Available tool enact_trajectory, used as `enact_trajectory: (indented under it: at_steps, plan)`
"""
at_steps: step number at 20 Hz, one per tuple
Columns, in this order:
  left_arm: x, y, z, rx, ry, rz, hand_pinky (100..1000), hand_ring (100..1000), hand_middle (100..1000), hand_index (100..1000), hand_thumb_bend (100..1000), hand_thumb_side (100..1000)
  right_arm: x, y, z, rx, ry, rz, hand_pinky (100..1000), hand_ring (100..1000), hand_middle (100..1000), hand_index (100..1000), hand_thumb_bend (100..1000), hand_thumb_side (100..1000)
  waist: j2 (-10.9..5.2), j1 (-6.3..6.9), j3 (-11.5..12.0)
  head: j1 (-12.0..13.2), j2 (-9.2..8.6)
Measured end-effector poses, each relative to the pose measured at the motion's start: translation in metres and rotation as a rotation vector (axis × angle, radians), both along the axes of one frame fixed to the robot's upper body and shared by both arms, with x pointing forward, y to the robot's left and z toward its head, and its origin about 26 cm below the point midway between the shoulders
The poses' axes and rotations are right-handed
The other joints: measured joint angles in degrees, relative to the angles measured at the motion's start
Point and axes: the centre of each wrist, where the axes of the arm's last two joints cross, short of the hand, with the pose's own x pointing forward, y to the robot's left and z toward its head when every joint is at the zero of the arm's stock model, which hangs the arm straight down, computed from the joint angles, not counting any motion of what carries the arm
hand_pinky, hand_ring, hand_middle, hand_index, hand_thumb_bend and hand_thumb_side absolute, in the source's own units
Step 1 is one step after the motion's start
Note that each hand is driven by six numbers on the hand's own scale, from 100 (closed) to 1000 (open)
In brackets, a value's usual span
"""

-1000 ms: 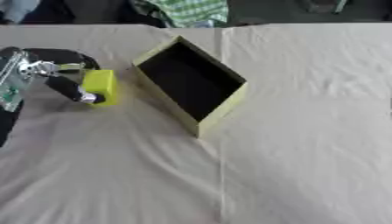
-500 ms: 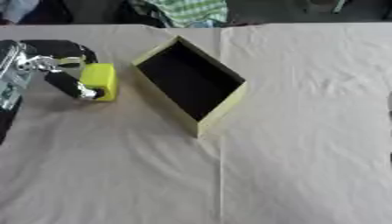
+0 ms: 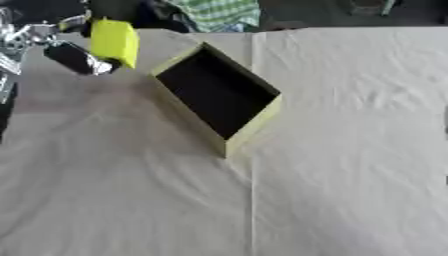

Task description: Pick up objects on the table and place them in the box.

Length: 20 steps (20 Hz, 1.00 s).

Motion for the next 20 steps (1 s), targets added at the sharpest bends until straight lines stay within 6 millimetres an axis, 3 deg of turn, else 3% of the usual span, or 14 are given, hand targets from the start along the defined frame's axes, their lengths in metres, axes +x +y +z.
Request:
enact_trajectory:
  at_steps: [4, 9, 14, 20]
  plan:
    - [0.001, -0.037, 0.003, -0.089, -0.159, -0.055, 559, 462, 403, 441, 100, 493, 0.001, 0.003, 0.004, 0.007, -0.015, 0.014, 742, 738, 499, 809, 100, 674, 0.57, -0.02, -1.39, 1.18, -0.56]
    - [0.010, -0.069, -0.018, -0.100, -0.246, -0.080, 578, 477, 418, 446, 100, 488, 0.002, 0.010, 0.010, 0.018, -0.038, 0.047, 742, 737, 500, 808, 100, 674, 1.03, -0.02, -2.62, 2.68, -1.43]
    - [0.017, -0.085, -0.038, -0.059, -0.248, -0.084, 576, 482, 424, 463, 100, 477, 0.002, 0.013, 0.012, 0.031, -0.049, 0.067, 742, 736, 501, 808, 100, 674, 1.06, -0.03, -3.40, 3.65, -1.74]
    - [0.020, -0.097, -0.062, -0.025, -0.196, -0.123, 598, 522, 466, 552, 100, 501, 0.002, 0.014, 0.012, 0.039, -0.048, 0.076, 742, 737, 501, 808, 100, 672, 1.08, -0.04, -3.32, 3.63, -1.95]
